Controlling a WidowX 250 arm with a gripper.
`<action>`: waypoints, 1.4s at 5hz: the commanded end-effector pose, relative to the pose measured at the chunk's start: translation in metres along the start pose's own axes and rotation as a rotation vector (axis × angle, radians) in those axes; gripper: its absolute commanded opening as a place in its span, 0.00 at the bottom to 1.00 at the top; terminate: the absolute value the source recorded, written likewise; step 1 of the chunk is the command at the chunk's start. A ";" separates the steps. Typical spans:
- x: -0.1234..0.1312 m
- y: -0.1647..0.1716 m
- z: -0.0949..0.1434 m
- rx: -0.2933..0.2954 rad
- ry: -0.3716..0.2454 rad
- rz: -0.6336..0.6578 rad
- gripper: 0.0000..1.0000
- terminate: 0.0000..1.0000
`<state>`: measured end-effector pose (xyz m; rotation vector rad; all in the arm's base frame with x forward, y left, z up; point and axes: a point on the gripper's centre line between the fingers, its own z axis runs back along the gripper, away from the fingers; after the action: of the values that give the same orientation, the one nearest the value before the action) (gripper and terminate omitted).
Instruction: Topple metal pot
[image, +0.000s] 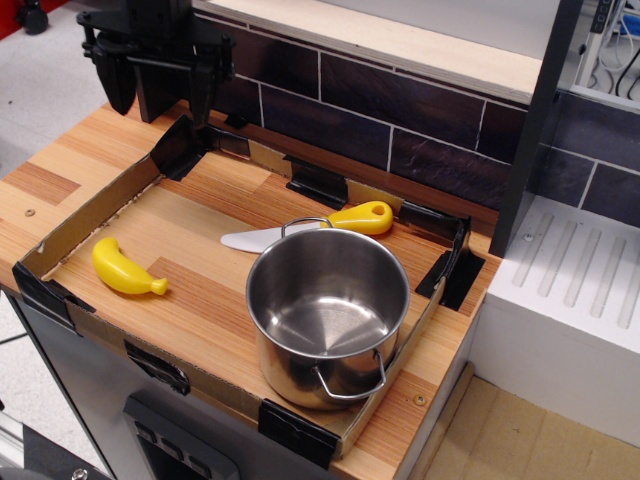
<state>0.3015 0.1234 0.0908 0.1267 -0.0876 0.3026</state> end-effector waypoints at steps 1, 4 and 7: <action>-0.023 -0.030 0.036 -0.099 -0.010 -0.433 1.00 0.00; -0.098 -0.086 0.064 -0.189 0.002 -0.808 1.00 0.00; -0.095 -0.104 0.019 -0.129 -0.015 -0.776 1.00 0.00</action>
<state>0.2454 -0.0121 0.0796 0.0222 -0.0416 -0.4812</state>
